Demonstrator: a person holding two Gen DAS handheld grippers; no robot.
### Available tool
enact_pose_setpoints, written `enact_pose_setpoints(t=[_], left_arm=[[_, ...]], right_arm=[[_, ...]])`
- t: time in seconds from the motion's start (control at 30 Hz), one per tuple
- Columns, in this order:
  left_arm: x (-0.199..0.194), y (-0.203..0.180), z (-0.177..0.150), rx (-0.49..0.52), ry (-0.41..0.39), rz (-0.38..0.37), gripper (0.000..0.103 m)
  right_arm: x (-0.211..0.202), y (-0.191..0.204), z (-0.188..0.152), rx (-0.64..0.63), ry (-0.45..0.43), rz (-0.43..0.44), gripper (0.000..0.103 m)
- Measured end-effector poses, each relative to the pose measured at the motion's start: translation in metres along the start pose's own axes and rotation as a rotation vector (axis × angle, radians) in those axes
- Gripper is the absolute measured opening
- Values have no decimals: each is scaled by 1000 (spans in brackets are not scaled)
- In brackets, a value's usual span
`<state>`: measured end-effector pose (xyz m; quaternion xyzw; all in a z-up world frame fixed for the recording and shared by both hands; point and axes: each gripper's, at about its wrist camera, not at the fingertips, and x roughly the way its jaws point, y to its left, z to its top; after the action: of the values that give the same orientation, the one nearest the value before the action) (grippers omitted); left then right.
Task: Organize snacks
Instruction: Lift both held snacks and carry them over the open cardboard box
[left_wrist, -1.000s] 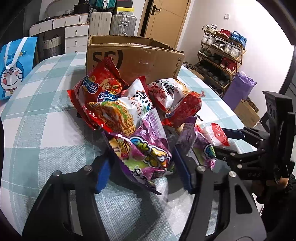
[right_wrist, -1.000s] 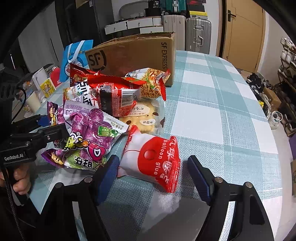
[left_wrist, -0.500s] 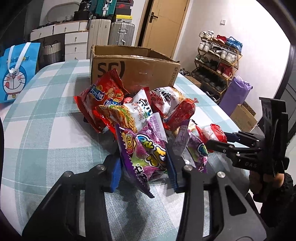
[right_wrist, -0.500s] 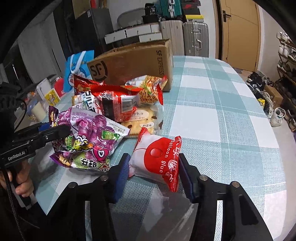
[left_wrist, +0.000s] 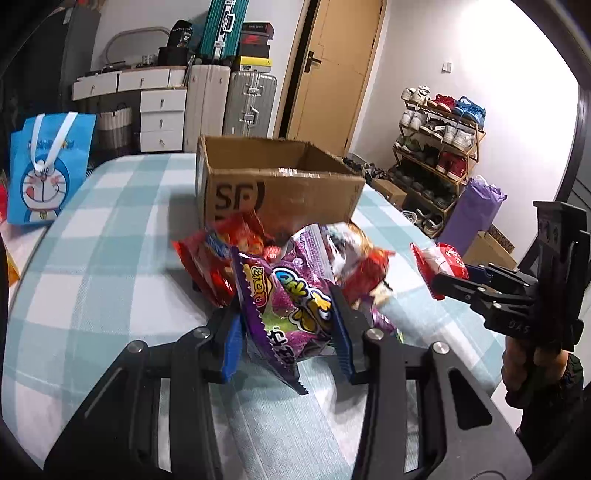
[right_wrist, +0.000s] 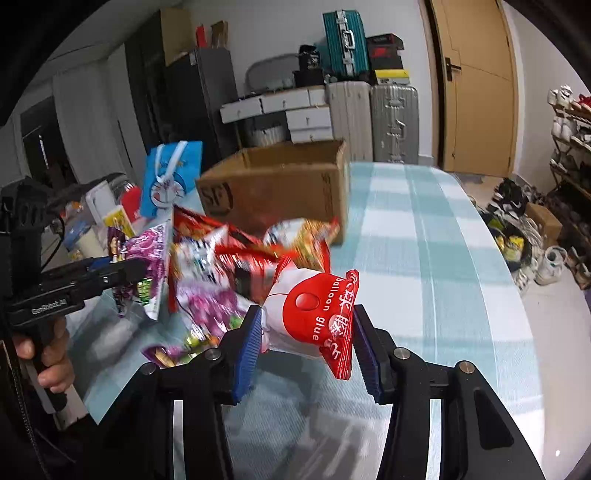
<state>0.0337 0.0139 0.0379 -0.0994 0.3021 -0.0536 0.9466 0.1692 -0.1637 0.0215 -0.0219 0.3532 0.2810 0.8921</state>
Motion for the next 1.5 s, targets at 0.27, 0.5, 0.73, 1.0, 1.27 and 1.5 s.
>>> enact_pose_setpoints(t=[0.27,0.5,0.73,1.0,1.27,1.5], left_arm=[[-21,7,38,-7,-79,34,38],[-29,16,73,-14,-111,49,38],[-19,22,110,4,-127,65,38],[8,27,153,9,-140,72,38],[52,29,181,14,-118,89,38],[89,37,199,3,-104,111,38]], right_arm=[[-6,12,28,-19,-62,31,48],[-2,16,58,-47,-80,41,48],[1,16,89,-52,-102,57,48],[11,9,123,-54,-115,54,48],[33,0,150,-57,-110,54,48],[54,-5,159,-46,-94,69,48]])
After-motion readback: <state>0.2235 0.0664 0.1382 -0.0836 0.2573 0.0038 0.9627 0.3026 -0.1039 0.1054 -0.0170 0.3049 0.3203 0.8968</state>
